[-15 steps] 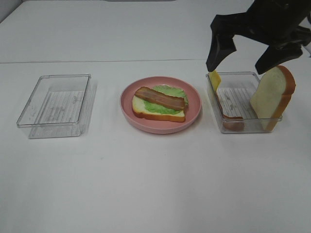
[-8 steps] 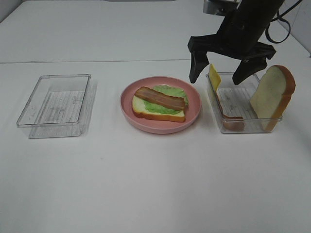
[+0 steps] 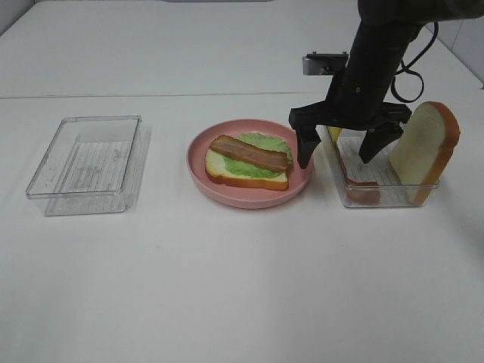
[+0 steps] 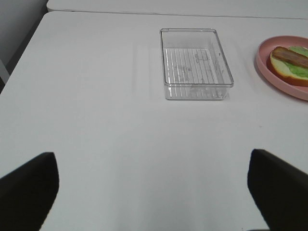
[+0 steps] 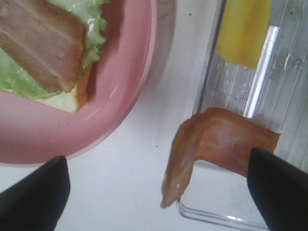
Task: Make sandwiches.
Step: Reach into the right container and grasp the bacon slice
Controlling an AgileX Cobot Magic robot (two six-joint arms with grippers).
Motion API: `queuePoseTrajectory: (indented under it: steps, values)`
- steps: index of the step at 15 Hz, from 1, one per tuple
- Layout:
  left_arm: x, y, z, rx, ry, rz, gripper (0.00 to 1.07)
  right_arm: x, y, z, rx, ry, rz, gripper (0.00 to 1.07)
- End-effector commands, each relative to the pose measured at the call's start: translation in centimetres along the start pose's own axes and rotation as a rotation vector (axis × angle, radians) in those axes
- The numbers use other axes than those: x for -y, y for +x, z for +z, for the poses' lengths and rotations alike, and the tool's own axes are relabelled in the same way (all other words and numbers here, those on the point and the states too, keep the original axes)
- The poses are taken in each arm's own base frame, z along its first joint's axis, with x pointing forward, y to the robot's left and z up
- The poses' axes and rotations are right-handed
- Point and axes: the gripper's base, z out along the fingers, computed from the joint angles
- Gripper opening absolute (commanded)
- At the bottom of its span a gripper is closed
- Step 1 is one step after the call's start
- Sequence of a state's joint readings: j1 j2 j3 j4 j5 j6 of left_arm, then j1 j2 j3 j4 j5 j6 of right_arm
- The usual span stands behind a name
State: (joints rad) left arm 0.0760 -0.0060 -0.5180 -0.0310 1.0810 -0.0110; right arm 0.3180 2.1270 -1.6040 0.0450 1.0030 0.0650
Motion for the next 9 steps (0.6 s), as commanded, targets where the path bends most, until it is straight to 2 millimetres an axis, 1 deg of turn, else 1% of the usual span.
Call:
queuePoseTrajectory:
  steps: [1,5,8,9]
  values:
    - [0.02,0.08,-0.25,0.03,0.005,0.003,1.02,0.17,-0.54,0.13,0.044,0.005,-0.014,0.96]
    - [0.02,0.08,-0.25,0.03,0.005,0.003,1.02,0.47,-0.45,0.74,0.021,0.037,-0.034,0.95]
    - [0.02,0.08,-0.25,0.03,0.005,0.004,1.02,0.47,-0.45,0.74,0.021,0.037,-0.034,0.8]
    - [0.02,0.08,-0.25,0.03,0.005,0.004,1.02,0.46,-0.47,0.74,0.023,0.037,-0.034,0.7]
